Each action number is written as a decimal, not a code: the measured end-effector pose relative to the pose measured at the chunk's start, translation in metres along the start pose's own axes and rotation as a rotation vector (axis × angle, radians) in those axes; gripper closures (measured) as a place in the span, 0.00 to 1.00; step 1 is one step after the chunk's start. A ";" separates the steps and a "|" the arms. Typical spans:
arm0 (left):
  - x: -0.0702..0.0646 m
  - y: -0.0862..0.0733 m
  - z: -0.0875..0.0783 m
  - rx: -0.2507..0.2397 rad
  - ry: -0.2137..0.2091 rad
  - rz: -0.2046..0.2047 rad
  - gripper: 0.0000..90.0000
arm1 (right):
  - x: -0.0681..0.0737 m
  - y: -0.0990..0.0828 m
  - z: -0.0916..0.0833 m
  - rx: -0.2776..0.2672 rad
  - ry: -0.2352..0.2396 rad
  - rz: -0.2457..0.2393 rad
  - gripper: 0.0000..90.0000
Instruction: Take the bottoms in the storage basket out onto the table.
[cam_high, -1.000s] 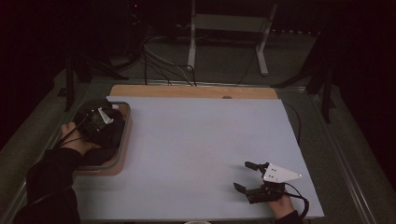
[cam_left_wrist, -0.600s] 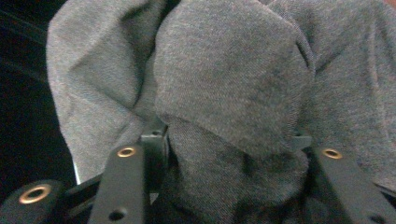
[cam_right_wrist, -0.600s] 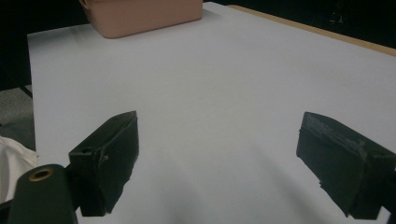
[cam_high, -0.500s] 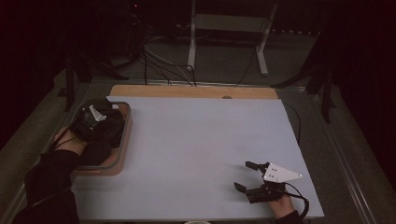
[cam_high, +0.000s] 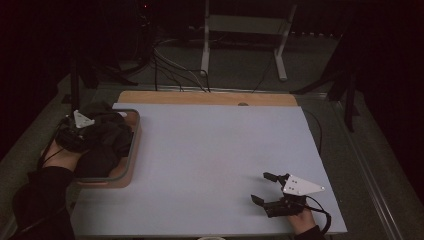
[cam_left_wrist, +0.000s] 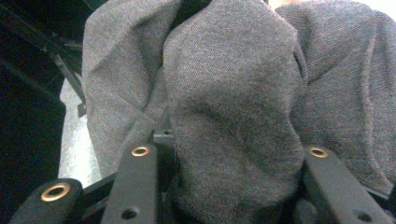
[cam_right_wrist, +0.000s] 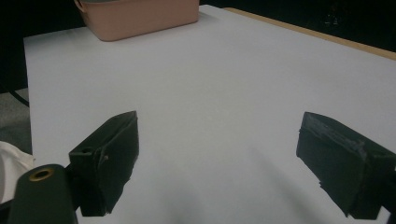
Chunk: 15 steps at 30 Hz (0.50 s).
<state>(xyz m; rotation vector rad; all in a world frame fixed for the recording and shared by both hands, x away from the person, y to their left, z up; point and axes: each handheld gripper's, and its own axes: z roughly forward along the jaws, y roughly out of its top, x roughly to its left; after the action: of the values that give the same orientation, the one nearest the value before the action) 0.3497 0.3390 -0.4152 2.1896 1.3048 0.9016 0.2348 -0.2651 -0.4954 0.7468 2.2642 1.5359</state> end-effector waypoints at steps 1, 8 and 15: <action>0.000 0.000 0.000 0.000 0.000 0.000 0.68 | 0.000 0.000 0.000 -0.001 0.000 0.000 0.15; 0.011 -0.007 -0.022 -0.087 -0.045 -0.077 0.68 | 0.000 0.000 0.000 -0.005 -0.004 0.001 0.15; 0.016 -0.009 -0.038 -0.135 -0.077 -0.098 0.68 | 0.000 0.000 0.000 -0.011 -0.005 0.005 0.15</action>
<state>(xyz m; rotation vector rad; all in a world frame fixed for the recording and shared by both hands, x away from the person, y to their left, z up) 0.3226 0.3591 -0.3896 2.0190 1.2649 0.8338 0.2349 -0.2656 -0.4949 0.7536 2.2501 1.5451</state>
